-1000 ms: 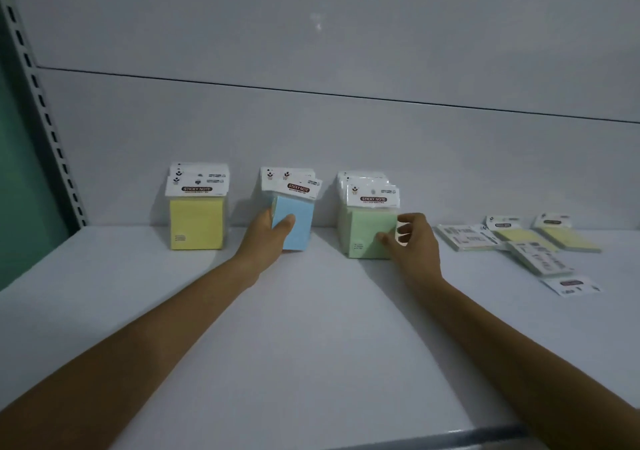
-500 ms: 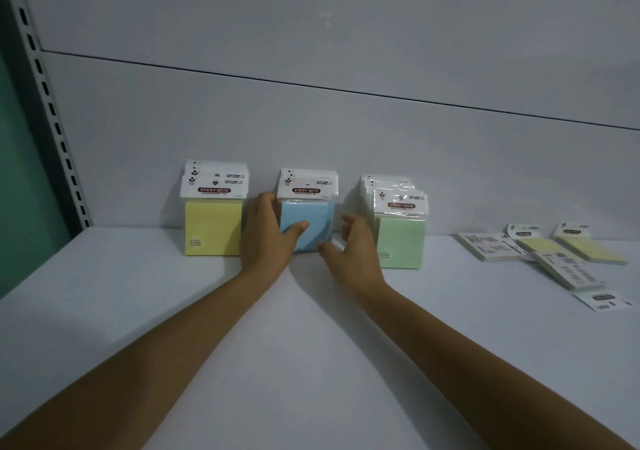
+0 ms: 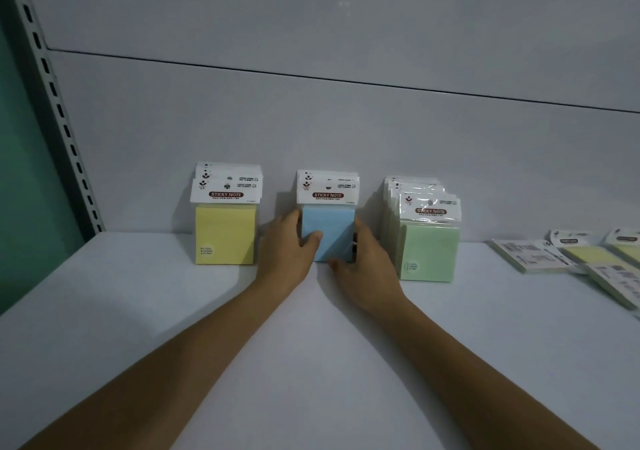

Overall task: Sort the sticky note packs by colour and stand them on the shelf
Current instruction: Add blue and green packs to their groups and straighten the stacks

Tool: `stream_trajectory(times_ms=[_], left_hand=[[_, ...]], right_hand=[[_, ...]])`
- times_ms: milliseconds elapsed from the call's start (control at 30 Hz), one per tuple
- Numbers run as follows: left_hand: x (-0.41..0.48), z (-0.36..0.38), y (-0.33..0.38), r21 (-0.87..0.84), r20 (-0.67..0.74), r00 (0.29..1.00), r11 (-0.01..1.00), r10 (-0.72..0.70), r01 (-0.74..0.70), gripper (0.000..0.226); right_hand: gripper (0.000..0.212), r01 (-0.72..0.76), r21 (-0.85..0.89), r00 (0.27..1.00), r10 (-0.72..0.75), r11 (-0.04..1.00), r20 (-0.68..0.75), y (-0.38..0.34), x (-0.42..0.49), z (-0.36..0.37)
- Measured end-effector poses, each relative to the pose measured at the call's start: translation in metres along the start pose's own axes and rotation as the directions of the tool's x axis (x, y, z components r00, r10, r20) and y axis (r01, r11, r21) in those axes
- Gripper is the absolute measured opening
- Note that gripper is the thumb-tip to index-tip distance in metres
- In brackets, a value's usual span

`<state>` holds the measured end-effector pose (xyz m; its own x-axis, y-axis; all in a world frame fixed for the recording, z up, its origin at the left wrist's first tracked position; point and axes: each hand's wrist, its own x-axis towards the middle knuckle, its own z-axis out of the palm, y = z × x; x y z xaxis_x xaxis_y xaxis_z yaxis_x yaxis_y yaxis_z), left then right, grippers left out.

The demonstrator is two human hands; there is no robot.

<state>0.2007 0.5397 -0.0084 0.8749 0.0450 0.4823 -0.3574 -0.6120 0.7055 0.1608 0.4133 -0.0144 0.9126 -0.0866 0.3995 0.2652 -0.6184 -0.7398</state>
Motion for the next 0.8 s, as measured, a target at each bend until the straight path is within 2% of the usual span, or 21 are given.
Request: stream_trajectory(times_ms=[133,300,400,467,567,633,733,800], left_hand=[[0.003,0.002,-0.002,-0.020,-0.013,1.000,1.000,0.018,-0.019,0.041],[0.001,0.002,0.000,-0.065,-0.079,0.997,0.998,-0.002,-0.003,0.063],[-0.006,-0.003,0.007,-0.110,-0.227,0.970,0.988,0.082,-0.109,0.061],[-0.011,-0.006,0.013,-0.079,-0.258,0.948,0.973,0.188,-0.215,0.051],[-0.018,-0.004,0.019,0.018,-0.157,0.902,0.914,0.403,-0.405,0.039],[-0.020,-0.001,0.021,0.083,-0.074,0.854,0.856,0.515,-0.510,0.034],[-0.022,-0.001,0.022,0.067,0.005,0.849,0.847,0.529,-0.528,0.034],[-0.024,-0.001,0.022,0.053,0.068,0.862,0.861,0.503,-0.506,0.039]], right_hand=[[0.058,-0.002,-0.020,1.000,0.002,1.000,-0.003,0.003,0.002,0.000],[0.061,-0.037,0.046,0.999,0.037,0.998,-0.007,0.001,0.001,-0.001],[0.061,-0.045,0.089,0.999,0.046,0.995,-0.013,0.001,0.001,-0.002],[0.062,-0.028,0.090,0.999,0.031,0.996,-0.033,0.003,0.002,-0.002],[0.064,-0.001,0.062,0.995,0.008,0.998,-0.104,0.001,-0.001,-0.002],[0.066,0.056,0.009,0.972,-0.053,0.998,-0.228,-0.006,-0.006,-0.004],[0.059,0.176,-0.058,0.880,-0.184,0.983,-0.438,-0.025,-0.012,-0.010],[0.057,0.172,-0.049,0.851,-0.174,0.984,-0.495,-0.036,-0.013,-0.021]])
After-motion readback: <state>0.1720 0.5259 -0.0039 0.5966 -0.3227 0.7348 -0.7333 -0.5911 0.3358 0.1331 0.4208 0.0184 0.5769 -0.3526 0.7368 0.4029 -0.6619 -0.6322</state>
